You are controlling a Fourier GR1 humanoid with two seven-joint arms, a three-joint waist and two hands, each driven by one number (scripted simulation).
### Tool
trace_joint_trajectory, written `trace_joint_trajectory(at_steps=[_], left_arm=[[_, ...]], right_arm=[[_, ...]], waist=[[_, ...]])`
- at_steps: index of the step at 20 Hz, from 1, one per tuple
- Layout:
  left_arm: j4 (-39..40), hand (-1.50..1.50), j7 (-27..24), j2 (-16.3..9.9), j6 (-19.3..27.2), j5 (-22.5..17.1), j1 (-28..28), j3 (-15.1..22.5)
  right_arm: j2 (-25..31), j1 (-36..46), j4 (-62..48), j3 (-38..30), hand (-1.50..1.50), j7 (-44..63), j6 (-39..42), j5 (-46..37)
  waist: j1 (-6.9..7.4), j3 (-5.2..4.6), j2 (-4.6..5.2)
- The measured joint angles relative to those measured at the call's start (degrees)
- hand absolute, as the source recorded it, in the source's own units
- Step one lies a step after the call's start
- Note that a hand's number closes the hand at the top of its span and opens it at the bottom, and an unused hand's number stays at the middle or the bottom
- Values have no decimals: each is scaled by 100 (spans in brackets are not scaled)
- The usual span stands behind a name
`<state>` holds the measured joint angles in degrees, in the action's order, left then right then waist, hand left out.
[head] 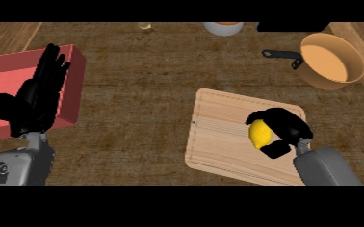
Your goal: Pick the lemon from the cutting board and place it in the pot
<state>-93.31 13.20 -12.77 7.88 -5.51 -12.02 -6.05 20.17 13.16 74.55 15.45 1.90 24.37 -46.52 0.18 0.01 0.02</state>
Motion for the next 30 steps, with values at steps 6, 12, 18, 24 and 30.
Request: trace_joint_trajectory(at_steps=[6,12,18,24,30], left_arm=[[63,0,-15,66,-18,102,-54,-28],[-46,0,20,76,-134,102,33,-115],[-71,0,34,130,-111,157,72,-102],[-66,0,97,168,-55,212,-12,-99],[-149,0,95,92,-147,112,118,-206]], right_arm=[[-130,69,-289,3,150,-495,-267,-360],[-257,-27,-143,-65,150,-611,-224,-611],[-1182,243,836,24,150,727,248,-615],[-1784,456,1824,16,150,1852,382,-533],[-1960,600,2896,-466,150,2409,-593,-570]], waist=[[-5,-11,-16],[-12,-7,-11],[-28,-6,-20],[-47,-3,-20],[-66,-1,-35]])
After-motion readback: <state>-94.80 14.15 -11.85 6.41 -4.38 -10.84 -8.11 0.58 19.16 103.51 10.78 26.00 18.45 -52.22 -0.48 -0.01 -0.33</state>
